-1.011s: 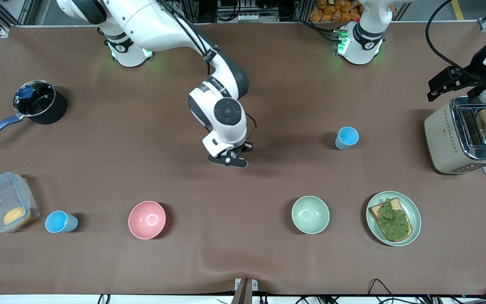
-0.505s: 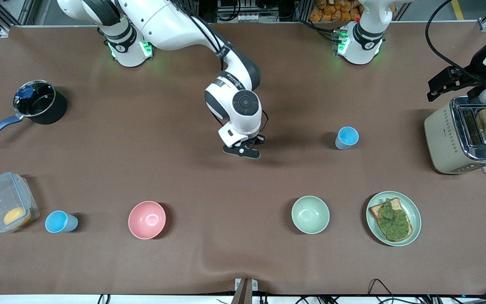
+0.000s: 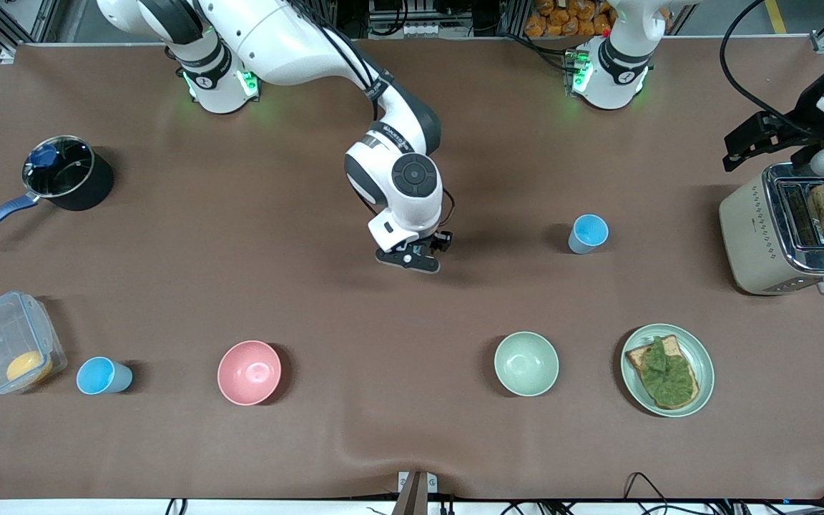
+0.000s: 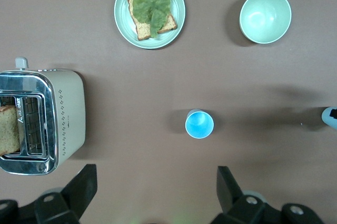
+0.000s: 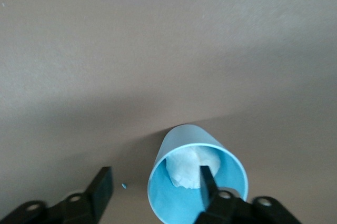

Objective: Stack blue cups with both arms
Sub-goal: 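Open the right gripper and withdraw the right arm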

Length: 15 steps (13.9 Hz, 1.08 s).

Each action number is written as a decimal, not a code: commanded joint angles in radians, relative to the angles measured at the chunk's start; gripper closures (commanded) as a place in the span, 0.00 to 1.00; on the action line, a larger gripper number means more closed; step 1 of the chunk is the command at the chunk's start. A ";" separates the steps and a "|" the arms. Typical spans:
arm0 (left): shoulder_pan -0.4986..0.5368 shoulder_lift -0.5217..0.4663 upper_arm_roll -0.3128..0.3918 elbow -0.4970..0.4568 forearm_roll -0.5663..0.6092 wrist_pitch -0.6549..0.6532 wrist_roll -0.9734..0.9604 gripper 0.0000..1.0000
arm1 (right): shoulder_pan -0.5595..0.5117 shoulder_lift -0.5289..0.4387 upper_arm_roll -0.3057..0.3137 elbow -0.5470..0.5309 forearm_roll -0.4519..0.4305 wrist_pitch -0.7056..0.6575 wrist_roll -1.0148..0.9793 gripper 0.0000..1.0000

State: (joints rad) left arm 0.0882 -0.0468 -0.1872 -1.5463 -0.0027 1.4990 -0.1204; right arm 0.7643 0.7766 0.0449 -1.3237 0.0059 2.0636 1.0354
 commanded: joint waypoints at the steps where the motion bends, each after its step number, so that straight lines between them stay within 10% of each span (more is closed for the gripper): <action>1: 0.002 -0.010 -0.001 0.005 -0.020 -0.013 -0.015 0.00 | -0.052 -0.057 0.010 0.072 0.014 -0.141 -0.003 0.00; 15: 0.001 -0.011 -0.009 0.006 -0.019 -0.013 -0.013 0.00 | -0.503 -0.250 -0.005 0.084 0.036 -0.270 -0.558 0.00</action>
State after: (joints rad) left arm 0.0868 -0.0482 -0.1939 -1.5459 -0.0027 1.4990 -0.1204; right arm 0.3093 0.5540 0.0254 -1.2161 0.0537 1.7934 0.5279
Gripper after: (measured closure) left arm 0.000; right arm 0.000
